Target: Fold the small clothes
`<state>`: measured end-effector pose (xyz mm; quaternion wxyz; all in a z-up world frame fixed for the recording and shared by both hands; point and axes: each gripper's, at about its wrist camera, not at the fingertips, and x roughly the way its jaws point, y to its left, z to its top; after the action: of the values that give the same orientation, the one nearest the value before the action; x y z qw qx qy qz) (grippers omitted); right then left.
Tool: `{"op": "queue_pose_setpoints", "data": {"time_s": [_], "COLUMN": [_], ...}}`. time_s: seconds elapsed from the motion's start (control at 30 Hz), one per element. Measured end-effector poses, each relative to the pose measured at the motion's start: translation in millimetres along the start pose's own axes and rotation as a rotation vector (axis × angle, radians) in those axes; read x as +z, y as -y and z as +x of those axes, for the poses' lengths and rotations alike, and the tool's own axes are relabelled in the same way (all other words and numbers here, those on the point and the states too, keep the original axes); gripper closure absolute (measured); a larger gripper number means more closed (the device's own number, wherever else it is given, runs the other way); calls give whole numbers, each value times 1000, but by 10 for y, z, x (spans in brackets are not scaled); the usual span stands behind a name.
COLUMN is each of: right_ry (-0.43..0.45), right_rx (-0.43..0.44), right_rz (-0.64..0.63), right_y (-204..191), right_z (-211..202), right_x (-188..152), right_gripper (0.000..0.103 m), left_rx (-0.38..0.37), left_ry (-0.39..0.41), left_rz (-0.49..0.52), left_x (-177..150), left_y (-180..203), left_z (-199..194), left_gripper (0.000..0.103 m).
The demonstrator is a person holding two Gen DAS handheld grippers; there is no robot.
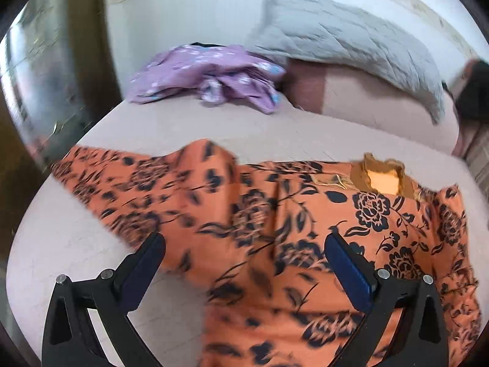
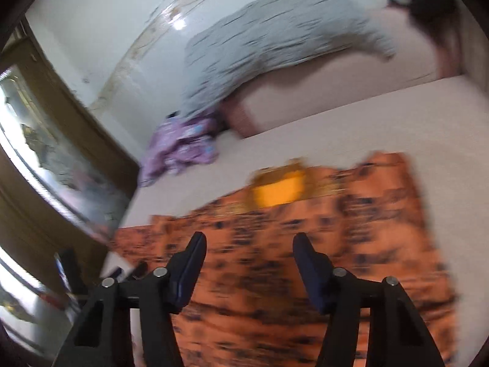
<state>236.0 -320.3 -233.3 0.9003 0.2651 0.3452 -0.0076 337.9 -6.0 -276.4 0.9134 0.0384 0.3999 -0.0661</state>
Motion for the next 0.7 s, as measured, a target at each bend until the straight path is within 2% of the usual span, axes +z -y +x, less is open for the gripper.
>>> {"op": "queue_pose_setpoints", "data": {"time_s": [0.07, 0.13, 0.17, 0.2, 0.23, 0.27, 0.3, 0.33, 0.4, 0.5, 0.57, 0.63, 0.67, 0.7], "right_ry": [10, 5, -4, -18, -43, -56, -59, -50, -15, -45, -101, -185, -206, -201], "right_rx": [-79, -114, -133, -153, -177, -173, -154, -142, -137, -124, -121, -123, -121, -119], "right_rz": [29, 74, 106, 134, 181, 209, 229, 233, 224, 248, 276, 324, 342, 349], "right_y": [323, 599, 769, 899, 1034, 1112, 1162, 1182, 1187, 1233, 1285, 1367, 1390, 1402], "right_z": [-46, -34, -18, 26, 109, 169, 220, 231, 263, 363, 508, 671, 709, 703], "right_x": [-54, -90, -107, -115, -105, -79, -23, 32, 138, 186, 151, 51, 17, -8], "right_gripper": [42, 42, 42, 42, 48, 54, 56, 59, 61, 62, 62, 62, 62, 63], "left_rx": [-3, -3, -1, -9, -33, -60, -91, -101, -111, -142, -131, -124, -138, -146], "left_ry": [-36, -80, -110, -131, -163, -187, -199, -192, -166, -109, -108, -153, -189, -206], "left_rz": [35, 50, 68, 81, 91, 84, 71, 60, 76, 112, 128, 117, 109, 95], "left_x": [52, 75, 72, 69, 54, 46, 43, 53, 75, 121, 130, 124, 114, 95], "left_y": [172, 238, 281, 295, 315, 324, 331, 344, 391, 480, 501, 517, 470, 462], "left_z": [214, 405, 522, 594, 685, 747, 785, 784, 738, 636, 645, 746, 818, 861], "left_gripper": [0, 3, 15, 34, 46, 65, 75, 75, 84, 86, 86, 65, 50, 50]}}
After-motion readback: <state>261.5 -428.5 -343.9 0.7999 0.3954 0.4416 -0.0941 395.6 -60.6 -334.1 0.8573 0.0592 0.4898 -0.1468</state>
